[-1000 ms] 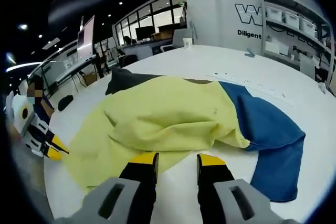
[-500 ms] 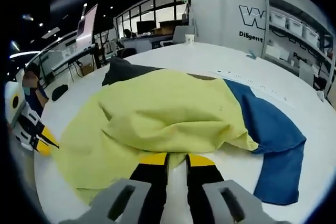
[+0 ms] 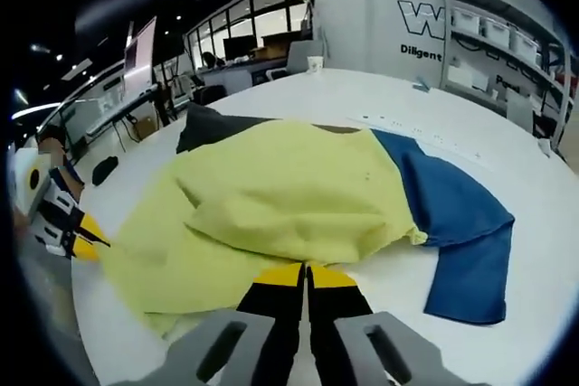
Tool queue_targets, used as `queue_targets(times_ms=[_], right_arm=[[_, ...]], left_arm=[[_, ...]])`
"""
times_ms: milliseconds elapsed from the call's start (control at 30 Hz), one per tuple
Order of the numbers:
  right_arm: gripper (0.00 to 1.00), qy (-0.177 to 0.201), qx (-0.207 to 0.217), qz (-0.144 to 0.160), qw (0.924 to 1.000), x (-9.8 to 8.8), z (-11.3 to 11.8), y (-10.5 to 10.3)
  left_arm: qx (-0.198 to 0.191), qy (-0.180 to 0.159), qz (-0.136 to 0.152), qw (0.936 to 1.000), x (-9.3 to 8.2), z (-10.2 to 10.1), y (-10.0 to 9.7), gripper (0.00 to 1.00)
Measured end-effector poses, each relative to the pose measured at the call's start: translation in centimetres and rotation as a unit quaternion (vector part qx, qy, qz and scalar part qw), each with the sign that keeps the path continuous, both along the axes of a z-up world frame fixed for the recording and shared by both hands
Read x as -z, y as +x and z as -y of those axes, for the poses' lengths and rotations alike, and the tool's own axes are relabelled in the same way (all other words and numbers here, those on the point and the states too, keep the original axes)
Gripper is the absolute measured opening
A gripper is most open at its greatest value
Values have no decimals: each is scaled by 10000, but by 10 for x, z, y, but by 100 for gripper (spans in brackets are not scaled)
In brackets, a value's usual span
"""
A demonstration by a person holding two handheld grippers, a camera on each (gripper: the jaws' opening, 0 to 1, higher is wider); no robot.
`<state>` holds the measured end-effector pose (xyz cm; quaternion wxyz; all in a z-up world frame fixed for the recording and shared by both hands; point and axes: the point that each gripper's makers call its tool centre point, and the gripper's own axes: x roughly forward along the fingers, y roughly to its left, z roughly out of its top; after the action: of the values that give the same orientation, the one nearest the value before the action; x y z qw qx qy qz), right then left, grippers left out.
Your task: Fold the garment on the visible template until the final outline fits inside the template.
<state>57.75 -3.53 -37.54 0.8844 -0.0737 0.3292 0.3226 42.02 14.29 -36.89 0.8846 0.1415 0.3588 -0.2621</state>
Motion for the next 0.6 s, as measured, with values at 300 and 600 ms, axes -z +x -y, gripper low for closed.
queue_targets(times_ms=[300, 600], right_arm=[[0, 152, 254, 135, 9995, -24, 19, -18], [0, 139, 616, 136, 9979, -29, 51, -47]], left_arm=[[-144, 64, 241, 9996, -19, -15, 4, 3], [-341, 141, 176, 9992, -21, -33, -9, 3]])
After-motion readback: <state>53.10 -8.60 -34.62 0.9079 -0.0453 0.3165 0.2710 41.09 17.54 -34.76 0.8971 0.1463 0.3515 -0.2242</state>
